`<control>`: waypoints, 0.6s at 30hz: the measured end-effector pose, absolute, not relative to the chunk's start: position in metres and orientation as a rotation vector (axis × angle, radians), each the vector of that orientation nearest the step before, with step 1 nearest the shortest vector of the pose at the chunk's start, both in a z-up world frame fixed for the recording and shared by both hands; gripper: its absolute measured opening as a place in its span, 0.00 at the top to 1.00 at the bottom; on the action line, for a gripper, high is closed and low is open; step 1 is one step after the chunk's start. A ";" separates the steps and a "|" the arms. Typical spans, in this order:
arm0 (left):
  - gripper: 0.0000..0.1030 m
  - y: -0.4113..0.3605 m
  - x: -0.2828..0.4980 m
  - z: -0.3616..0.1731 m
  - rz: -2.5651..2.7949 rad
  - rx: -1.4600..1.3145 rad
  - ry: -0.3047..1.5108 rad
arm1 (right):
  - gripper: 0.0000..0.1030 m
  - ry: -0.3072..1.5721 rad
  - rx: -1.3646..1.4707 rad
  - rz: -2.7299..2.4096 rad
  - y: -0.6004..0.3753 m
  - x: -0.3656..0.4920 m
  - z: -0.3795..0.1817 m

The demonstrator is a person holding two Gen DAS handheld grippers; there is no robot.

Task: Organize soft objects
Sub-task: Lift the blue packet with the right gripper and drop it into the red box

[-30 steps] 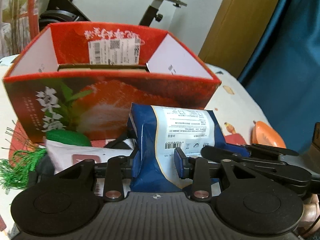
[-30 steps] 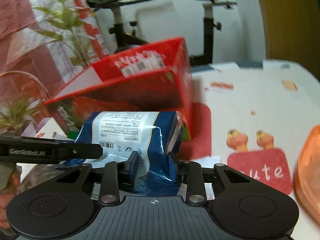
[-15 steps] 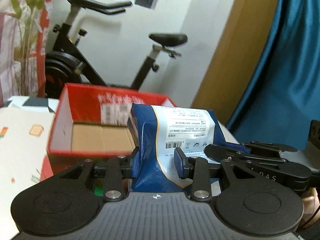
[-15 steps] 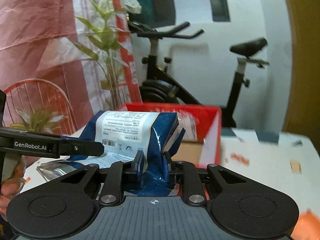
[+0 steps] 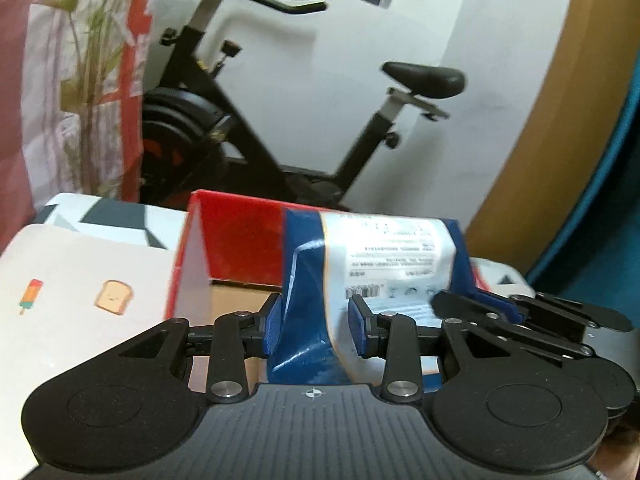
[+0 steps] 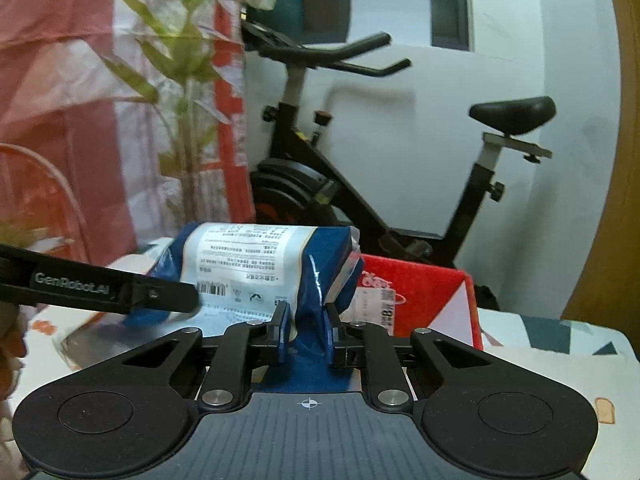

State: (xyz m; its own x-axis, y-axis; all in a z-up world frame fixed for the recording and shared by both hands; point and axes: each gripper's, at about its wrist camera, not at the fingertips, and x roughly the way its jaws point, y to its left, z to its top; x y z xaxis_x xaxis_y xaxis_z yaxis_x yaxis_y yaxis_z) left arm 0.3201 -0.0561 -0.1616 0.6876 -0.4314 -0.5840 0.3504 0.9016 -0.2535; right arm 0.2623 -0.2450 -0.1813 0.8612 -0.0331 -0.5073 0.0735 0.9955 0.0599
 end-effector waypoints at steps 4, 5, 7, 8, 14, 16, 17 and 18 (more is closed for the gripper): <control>0.63 -0.049 0.325 -0.171 -0.435 -0.114 0.710 | 0.92 0.619 0.098 -0.050 -0.242 0.279 -0.203; 0.63 -0.048 0.325 -0.172 -0.439 -0.109 0.711 | 0.92 0.643 0.092 -0.039 -0.239 0.282 -0.209; 0.63 -0.046 0.324 -0.175 -0.442 -0.101 0.708 | 0.92 0.681 0.079 -0.023 -0.232 0.289 -0.216; 0.63 -0.046 0.321 -0.176 -0.445 -0.103 0.709 | 0.93 0.702 0.082 -0.011 -0.230 0.292 -0.219; 0.63 -0.038 0.317 -0.178 -0.437 -0.105 0.701 | 0.93 0.771 0.116 0.011 -0.219 0.310 -0.228; 0.63 -0.035 0.317 -0.178 -0.424 -0.103 0.700 | 0.93 0.789 0.143 0.012 -0.221 0.316 -0.229; 0.63 -0.034 0.318 -0.178 -0.416 -0.103 0.700 | 0.93 0.814 0.146 -0.001 -0.223 0.320 -0.230; 0.63 -0.033 0.318 -0.178 -0.409 -0.101 0.700 | 0.93 0.832 0.140 -0.017 -0.223 0.322 -0.232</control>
